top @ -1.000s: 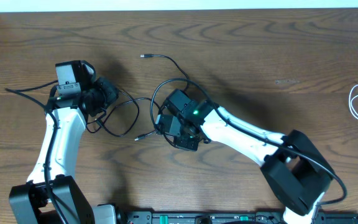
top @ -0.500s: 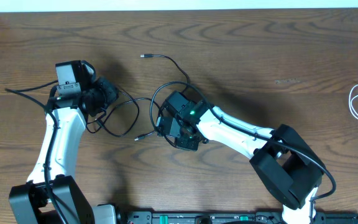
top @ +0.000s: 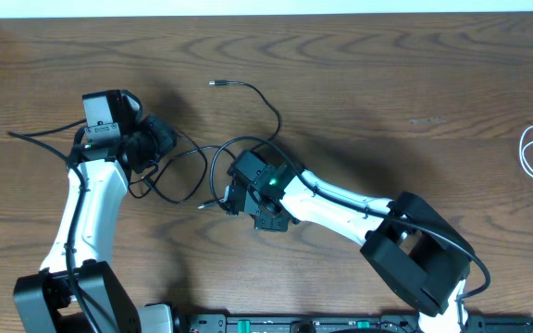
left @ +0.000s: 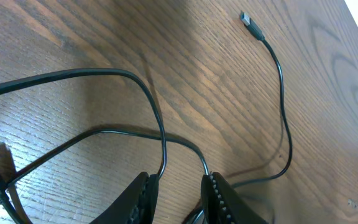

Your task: Untangle cables

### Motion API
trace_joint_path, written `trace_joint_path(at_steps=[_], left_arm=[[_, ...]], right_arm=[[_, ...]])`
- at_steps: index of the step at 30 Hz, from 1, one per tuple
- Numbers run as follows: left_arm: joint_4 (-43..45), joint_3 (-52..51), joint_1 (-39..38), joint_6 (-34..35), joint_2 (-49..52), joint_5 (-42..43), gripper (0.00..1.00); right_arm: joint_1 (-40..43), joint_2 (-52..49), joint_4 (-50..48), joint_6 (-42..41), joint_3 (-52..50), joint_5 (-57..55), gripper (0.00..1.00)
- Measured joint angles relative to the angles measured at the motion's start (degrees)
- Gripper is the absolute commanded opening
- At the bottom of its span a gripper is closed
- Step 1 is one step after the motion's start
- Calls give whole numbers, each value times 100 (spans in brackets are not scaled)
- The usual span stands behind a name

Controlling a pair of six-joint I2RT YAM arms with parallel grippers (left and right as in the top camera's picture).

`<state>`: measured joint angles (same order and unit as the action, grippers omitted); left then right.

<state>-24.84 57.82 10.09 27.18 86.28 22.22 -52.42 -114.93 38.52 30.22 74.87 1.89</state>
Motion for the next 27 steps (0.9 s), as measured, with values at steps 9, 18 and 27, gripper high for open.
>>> trace_joint_path(at_steps=[9, 18, 27], left_arm=[[0, 0, 0, 0, -2, -2, 29], [-2, 0, 0, 0, -2, -2, 29], [0, 0, -2, 0, -2, 0, 29]], right_arm=[[66, -9, 127, -9, 160, -92, 1], [98, -24, 79, -188, 1025, 81, 1], [92, -31, -236, -1139, 1060, 1759, 1]])
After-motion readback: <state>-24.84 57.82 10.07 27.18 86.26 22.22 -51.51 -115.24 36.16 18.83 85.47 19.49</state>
